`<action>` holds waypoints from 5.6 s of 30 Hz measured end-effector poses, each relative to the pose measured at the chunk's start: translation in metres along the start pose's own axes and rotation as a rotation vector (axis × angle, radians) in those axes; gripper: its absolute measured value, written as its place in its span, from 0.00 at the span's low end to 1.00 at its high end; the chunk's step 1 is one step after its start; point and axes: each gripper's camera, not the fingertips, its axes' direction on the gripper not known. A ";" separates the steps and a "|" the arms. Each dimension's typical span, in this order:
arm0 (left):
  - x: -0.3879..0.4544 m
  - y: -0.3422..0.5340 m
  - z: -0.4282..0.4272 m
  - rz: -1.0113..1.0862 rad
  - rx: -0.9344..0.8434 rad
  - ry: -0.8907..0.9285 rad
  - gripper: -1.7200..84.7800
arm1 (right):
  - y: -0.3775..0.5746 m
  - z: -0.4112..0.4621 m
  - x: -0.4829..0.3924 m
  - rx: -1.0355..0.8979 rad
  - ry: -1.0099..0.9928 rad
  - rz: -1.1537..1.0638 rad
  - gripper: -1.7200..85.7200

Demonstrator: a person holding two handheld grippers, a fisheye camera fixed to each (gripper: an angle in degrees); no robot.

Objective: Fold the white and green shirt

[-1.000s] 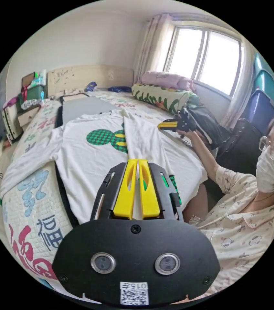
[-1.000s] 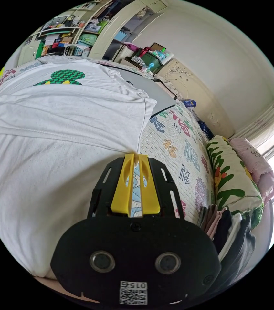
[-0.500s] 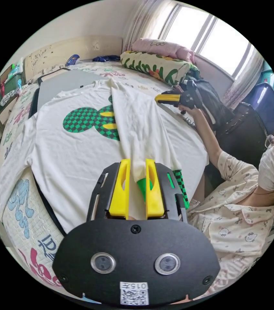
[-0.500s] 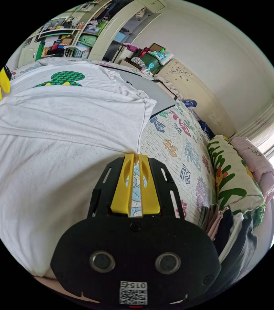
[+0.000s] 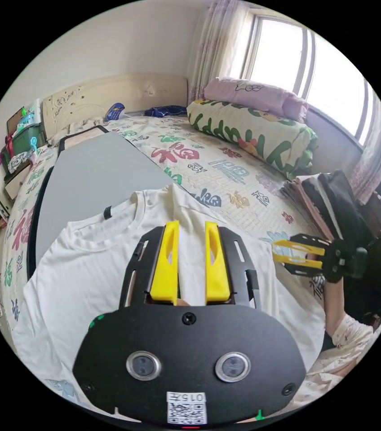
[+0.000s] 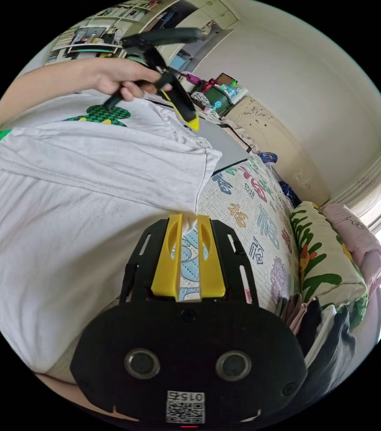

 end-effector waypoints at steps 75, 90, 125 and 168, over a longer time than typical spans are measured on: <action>-0.007 -0.017 -0.754 -0.396 0.616 0.146 0.17 | 0.234 -0.080 -0.095 0.118 -0.605 -0.260 0.14; -0.271 0.076 -0.830 -1.226 0.589 -0.140 0.25 | 0.246 -0.005 -0.063 0.208 -0.704 -0.100 0.10; 0.294 0.126 -0.453 0.692 0.215 -0.244 0.03 | 0.226 0.091 -0.149 0.244 -0.240 -0.037 0.15; 0.097 0.171 -0.333 0.419 -0.053 -0.400 0.07 | 0.279 -0.072 -0.178 0.110 -0.261 -0.004 0.08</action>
